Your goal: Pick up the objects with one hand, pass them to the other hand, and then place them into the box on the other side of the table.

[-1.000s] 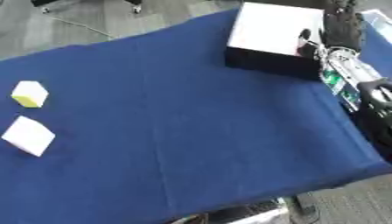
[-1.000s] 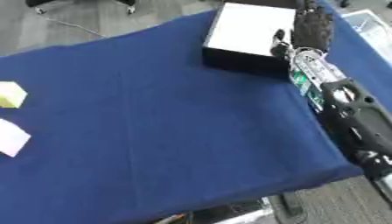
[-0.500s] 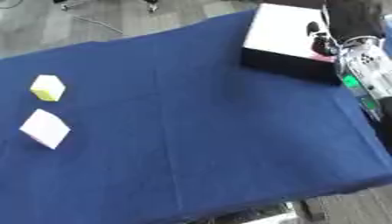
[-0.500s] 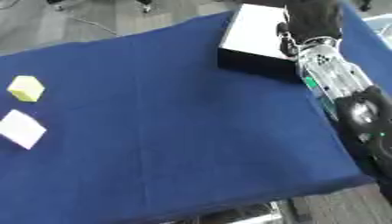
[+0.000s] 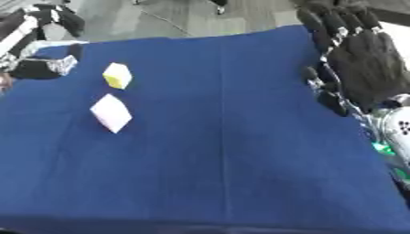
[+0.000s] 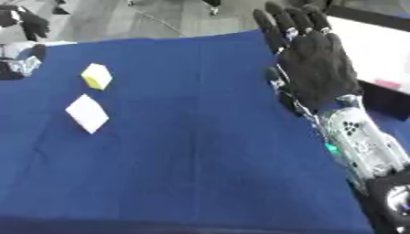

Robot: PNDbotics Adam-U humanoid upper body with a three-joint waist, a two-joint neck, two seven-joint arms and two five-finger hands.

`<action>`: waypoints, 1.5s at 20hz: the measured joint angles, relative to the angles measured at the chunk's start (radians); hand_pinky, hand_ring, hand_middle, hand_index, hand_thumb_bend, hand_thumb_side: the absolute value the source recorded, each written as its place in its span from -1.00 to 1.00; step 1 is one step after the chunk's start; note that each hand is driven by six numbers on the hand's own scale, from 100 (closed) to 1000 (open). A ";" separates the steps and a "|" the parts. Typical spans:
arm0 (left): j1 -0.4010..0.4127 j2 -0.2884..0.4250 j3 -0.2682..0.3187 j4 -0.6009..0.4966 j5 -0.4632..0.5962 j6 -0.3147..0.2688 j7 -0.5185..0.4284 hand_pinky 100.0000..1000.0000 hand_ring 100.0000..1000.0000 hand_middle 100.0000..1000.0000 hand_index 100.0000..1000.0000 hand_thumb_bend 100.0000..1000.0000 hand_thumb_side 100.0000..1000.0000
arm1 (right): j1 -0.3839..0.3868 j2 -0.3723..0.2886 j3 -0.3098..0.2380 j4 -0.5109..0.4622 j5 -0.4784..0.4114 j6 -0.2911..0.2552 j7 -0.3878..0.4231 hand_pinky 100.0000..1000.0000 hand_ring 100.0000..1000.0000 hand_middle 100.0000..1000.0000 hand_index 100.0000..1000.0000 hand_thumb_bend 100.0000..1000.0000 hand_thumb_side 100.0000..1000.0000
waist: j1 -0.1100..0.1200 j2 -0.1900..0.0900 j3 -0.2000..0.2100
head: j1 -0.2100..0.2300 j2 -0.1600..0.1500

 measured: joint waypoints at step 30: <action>-0.109 -0.030 -0.129 0.404 -1.274 -0.194 0.734 0.69 0.57 0.55 0.72 0.45 -0.20 | 0.025 0.017 0.001 0.000 -0.054 0.039 0.002 0.66 0.72 0.81 1.00 -0.81 -1.00 | -0.010 -0.002 -0.015 | 0.003 0.000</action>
